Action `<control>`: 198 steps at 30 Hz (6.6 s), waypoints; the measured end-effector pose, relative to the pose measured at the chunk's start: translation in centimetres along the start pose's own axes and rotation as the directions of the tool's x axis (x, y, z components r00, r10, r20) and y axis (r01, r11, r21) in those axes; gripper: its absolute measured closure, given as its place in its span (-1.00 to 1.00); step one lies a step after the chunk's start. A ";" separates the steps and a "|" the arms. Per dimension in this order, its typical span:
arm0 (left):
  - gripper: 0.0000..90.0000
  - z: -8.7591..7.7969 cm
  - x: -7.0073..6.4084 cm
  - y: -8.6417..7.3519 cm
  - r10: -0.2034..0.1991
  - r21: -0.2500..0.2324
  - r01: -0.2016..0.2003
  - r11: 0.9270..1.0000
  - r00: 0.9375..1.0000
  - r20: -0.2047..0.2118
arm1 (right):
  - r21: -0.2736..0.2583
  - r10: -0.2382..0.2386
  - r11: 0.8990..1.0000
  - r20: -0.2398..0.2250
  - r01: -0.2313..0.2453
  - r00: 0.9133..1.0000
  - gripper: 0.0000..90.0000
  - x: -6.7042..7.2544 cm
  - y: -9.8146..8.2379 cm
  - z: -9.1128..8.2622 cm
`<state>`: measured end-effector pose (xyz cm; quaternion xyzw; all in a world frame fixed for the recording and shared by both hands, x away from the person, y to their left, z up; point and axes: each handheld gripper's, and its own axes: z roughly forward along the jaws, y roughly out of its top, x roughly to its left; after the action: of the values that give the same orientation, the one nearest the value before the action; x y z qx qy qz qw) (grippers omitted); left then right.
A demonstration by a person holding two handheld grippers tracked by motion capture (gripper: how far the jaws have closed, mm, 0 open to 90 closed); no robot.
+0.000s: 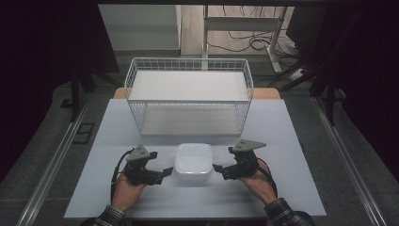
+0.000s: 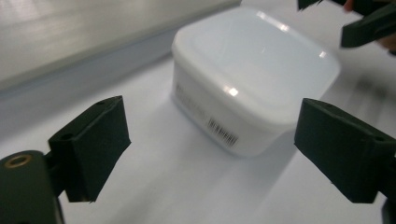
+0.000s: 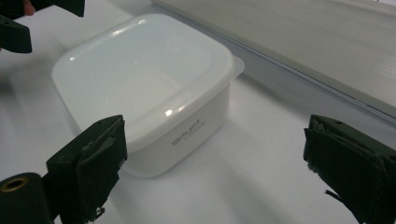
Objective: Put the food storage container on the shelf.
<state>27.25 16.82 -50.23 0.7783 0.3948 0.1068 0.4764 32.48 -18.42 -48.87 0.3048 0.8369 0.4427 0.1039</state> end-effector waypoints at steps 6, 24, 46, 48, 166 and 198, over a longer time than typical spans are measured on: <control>-0.90 0.9 -0.2 1.2 -0.015 0.019 0.014 1.000 0.999 0.048 | 0.015 -0.016 1.000 -0.009 0.016 1.000 -0.93 0.8 0.7 0.4; -0.80 4.8 0.3 2.8 0.020 0.079 -0.024 0.997 0.999 0.047 | 0.061 0.003 0.998 -0.043 0.000 0.999 -0.78 1.8 3.1 2.9; -0.19 4.0 -0.3 1.7 -0.115 0.109 0.099 0.989 0.983 0.144 | 0.154 0.177 0.975 -0.119 -0.158 0.977 -0.39 0.9 1.9 2.9; -0.16 3.8 -0.5 1.7 -0.119 0.114 0.103 0.988 0.984 0.137 | 0.160 0.186 0.973 -0.113 -0.167 0.976 -0.32 1.0 2.0 2.8; 0.00 5.3 5.0 6.9 -0.078 -0.120 0.063 0.991 0.989 -0.123 | -0.090 0.128 0.989 0.109 -0.119 0.986 0.89 -4.6 8.4 5.7; -0.94 0.3 -0.9 -2.0 0.077 -0.063 -0.085 0.994 0.990 -0.115 | 0.012 -0.014 1.000 -0.010 0.014 1.000 0.97 -0.4 5.8 9.6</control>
<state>25.82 16.47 -51.83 0.7700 0.3851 0.1828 0.4748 39.44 -9.72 -49.87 0.2972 0.8422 0.4385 0.1009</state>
